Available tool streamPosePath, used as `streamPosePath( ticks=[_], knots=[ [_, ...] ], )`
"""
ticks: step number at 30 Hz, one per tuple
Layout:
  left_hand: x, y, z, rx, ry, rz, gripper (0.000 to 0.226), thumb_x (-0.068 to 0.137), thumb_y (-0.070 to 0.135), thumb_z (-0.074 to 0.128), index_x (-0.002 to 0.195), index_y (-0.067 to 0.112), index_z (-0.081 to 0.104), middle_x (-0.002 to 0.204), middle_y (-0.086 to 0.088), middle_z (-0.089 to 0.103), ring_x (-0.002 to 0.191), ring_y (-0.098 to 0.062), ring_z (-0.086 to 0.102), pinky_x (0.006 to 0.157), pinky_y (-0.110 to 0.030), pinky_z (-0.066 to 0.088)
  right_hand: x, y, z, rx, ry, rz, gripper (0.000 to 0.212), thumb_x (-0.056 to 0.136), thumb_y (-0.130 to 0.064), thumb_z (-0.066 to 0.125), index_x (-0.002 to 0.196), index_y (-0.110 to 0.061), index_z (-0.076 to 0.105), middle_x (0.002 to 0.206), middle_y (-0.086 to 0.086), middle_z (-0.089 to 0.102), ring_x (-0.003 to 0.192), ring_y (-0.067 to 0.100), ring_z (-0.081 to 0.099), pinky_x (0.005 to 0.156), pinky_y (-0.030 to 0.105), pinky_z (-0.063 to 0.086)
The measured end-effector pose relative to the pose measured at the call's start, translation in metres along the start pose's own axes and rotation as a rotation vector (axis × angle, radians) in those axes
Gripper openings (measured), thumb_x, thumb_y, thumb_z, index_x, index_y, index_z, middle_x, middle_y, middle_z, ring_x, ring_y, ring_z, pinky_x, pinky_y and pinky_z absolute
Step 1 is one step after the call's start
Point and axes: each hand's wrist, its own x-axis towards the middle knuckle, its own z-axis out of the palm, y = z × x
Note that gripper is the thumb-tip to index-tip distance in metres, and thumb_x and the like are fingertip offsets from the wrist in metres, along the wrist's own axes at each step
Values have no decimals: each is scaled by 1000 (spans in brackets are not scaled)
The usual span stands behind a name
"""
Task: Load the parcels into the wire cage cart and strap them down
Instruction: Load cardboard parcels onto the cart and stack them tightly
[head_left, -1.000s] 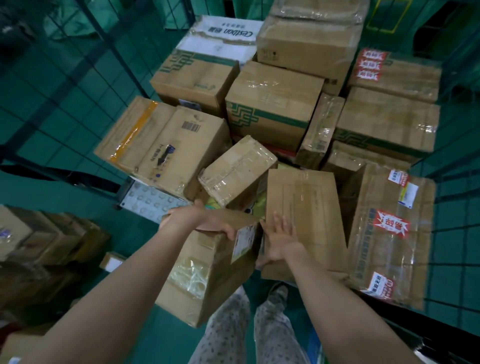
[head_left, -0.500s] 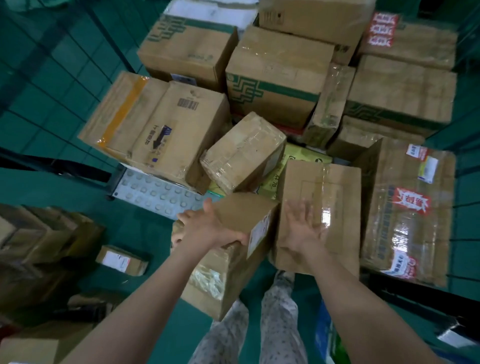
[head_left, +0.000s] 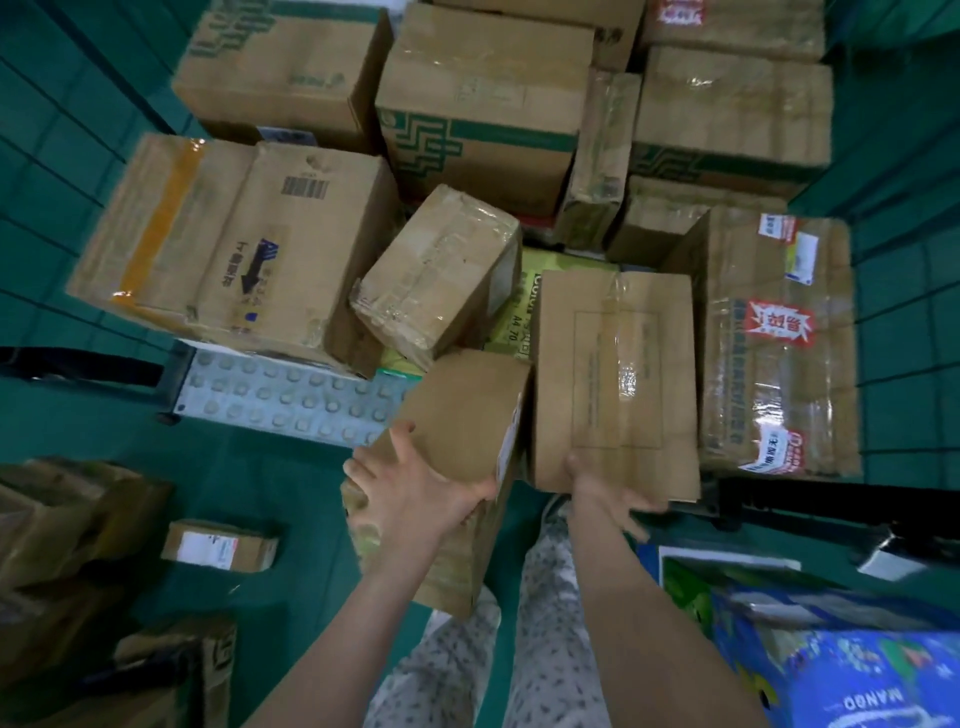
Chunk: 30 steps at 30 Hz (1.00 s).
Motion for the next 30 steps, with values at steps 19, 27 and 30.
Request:
streamPosePath(
  ticks=[19,27,30],
  knots=[
    [53,70,53,-138,125,58,96,49,58,79,122,22,28,149,-19,9,138,-36,6,98,-59,31,32,-94,44,-20,-189,-94,44,91,-27,62,122,2,52,116,16,59,106,30,59,94,38,50],
    [77,101,69,-204,133,60,96,51,56,80,124,22,29,149,-20,8,139,-38,4,96,-62,30,12,-79,51,-381,-382,19,78,94,-64,18,138,-4,41,132,23,52,112,39,56,85,47,51],
    [99,121,61,-243,145,85,95,52,54,81,125,22,29,149,-21,7,139,-37,3,98,-64,27,5,-70,61,-212,-659,286,94,85,-76,25,150,-7,18,149,26,29,133,45,35,104,55,35]
  ],
)
